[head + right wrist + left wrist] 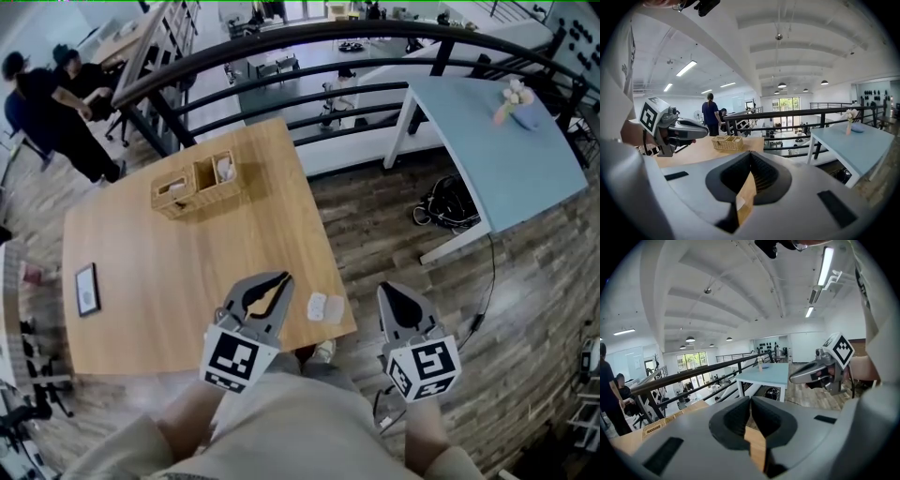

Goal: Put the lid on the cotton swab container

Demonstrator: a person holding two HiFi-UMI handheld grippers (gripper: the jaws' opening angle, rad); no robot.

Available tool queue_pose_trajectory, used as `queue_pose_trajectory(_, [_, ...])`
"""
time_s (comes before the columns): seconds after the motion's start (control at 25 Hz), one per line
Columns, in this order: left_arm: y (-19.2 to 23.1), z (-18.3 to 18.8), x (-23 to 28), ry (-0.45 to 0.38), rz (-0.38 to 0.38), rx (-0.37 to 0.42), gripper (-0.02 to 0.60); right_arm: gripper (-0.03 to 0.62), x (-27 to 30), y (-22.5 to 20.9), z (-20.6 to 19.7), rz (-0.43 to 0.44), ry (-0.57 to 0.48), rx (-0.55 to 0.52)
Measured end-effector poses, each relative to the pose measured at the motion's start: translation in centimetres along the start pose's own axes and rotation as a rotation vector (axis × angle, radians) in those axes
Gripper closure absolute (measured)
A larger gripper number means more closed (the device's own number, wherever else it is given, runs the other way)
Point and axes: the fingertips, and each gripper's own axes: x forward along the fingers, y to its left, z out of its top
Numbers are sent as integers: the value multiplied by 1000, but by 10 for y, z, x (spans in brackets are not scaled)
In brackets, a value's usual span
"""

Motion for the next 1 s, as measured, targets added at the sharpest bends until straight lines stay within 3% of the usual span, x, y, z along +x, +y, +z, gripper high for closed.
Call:
queue_pose_trajectory(0.36, [12,-30,5,42,-24,1,549,568,18,7,-42,-38,91,39])
queue_pose_trajectory(1.0, [-1,-143,39,242,-109,-30,549,568,57,5,-178,-55,340,130])
